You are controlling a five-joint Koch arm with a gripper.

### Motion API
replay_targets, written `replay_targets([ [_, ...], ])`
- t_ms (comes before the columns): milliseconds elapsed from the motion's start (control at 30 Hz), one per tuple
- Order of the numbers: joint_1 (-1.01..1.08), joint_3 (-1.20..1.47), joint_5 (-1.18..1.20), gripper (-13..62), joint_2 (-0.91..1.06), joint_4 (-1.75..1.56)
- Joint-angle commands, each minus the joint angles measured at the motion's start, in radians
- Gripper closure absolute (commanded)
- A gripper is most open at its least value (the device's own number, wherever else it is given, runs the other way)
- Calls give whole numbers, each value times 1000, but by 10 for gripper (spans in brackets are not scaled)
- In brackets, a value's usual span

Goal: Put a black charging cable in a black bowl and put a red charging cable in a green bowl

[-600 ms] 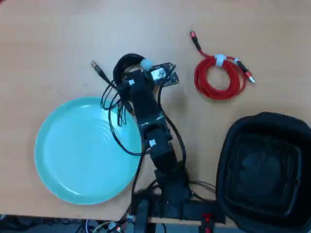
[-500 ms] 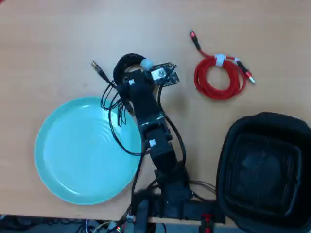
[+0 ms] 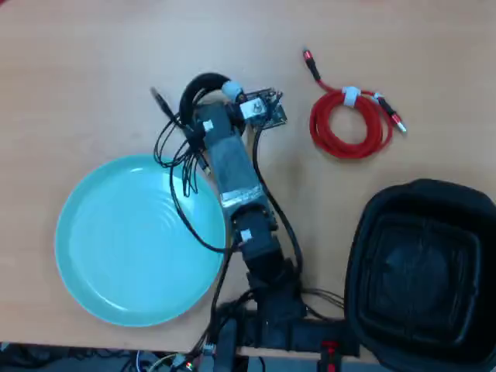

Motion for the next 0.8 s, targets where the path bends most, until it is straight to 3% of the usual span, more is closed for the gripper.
replay_targets([
  [0,17,-206,18,553,123,3],
  [433,107,-175,29,553,374,57],
  [767,388,-63,3,552,580,78],
])
